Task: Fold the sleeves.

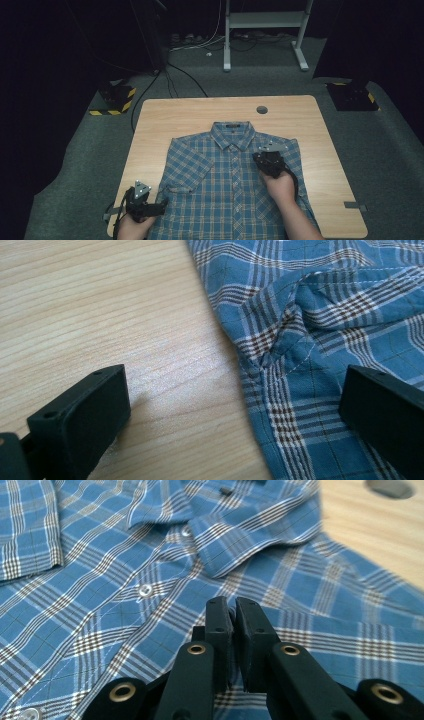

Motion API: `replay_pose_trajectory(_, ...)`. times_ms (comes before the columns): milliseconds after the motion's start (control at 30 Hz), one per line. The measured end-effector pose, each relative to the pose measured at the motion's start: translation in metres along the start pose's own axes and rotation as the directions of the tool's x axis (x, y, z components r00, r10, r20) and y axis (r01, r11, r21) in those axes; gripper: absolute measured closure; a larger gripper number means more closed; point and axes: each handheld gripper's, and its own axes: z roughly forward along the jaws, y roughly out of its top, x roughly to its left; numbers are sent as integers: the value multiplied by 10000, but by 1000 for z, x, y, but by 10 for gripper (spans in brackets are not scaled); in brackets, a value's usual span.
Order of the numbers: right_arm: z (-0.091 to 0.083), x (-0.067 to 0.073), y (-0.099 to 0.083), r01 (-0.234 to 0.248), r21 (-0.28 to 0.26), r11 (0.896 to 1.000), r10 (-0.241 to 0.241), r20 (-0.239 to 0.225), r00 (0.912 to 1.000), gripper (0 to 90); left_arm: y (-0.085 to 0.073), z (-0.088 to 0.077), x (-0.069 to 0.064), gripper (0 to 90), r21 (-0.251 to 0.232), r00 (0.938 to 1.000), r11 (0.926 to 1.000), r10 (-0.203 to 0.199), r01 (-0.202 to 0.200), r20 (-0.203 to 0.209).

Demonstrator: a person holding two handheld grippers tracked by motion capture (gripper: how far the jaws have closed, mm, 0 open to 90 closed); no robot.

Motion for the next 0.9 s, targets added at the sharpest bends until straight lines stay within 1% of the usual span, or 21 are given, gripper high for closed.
replay_pose_trajectory(67,5,2,0,94,135,9999,-93,-90,9999,839,0,0,0,2,1,10000,10000,3,-3,20)
replay_pose_trajectory(133,8,4,-1,94,231,9997,-89,-198,9998,824,0,0,0,2,-14,10000,10000,1,0,43)
replay_pose_trajectory(233,8,6,0,104,139,9998,-101,-219,9997,785,0,1,0,2,-16,10000,10000,2,-2,41)
replay_pose_trajectory(367,4,4,2,77,-13,10000,-77,-219,9997,690,0,1,0,2,-13,10000,10000,7,-7,35)
replay_pose_trajectory(467,-1,1,2,-50,-117,9999,46,-325,9995,610,0,1,0,2,-10,10000,10000,12,-12,32)
replay_pose_trajectory(500,-3,0,2,-58,-137,9999,52,-383,9993,601,0,1,0,2,-10,10000,10000,11,-11,32)
replay_pose_trajectory(633,-9,-4,0,-105,-184,9998,94,-604,9981,484,0,1,0,2,-10,10000,10000,12,-12,30)
replay_pose_trajectory(733,-13,-7,-2,-103,-259,9996,86,-647,9979,337,0,1,0,2,-9,10000,10000,11,-11,32)
replay_pose_trajectory(767,-15,-8,-3,-96,-333,9994,74,-633,9980,270,0,1,0,2,-10,10000,10000,11,-11,32)
replay_pose_trajectory(800,-16,-9,-4,-87,-427,9991,64,-542,9985,193,0,1,0,2,-9,10000,10000,13,-13,31)
replay_pose_trajectory(833,-17,-11,-5,-93,-530,9986,78,-286,9996,142,0,1,0,2,-11,10000,10000,11,-11,33)
replay_pose_trajectory(900,-20,-14,-7,-14,-595,9982,3,-190,9998,120,0,1,0,2,-10,10000,10000,11,-11,25)
